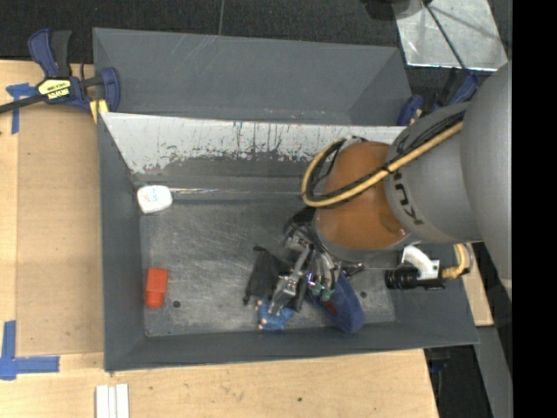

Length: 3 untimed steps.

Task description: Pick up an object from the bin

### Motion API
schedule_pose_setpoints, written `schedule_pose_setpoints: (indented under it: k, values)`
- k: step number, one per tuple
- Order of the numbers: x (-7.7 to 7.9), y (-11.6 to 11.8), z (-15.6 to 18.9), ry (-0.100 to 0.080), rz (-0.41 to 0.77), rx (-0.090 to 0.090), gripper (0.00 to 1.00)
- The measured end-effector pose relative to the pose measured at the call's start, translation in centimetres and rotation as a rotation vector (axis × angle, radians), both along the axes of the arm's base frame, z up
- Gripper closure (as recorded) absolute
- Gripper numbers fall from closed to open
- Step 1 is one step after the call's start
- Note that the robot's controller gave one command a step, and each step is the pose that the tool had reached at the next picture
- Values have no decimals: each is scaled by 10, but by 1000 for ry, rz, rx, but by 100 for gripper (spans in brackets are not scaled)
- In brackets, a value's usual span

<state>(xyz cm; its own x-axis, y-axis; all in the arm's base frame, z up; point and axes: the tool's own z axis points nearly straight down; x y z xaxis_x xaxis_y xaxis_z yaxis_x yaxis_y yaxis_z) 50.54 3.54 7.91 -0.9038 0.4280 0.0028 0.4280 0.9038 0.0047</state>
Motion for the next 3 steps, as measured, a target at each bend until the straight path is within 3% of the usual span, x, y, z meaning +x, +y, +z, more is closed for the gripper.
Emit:
schedule_pose_setpoints:
  k: [1,2,3]
  values:
    - [2,1,5,-2,4,-2,0]
    - [18,11,0,-7,358,3,0]
    - [20,13,4,-6,360,-2,0]
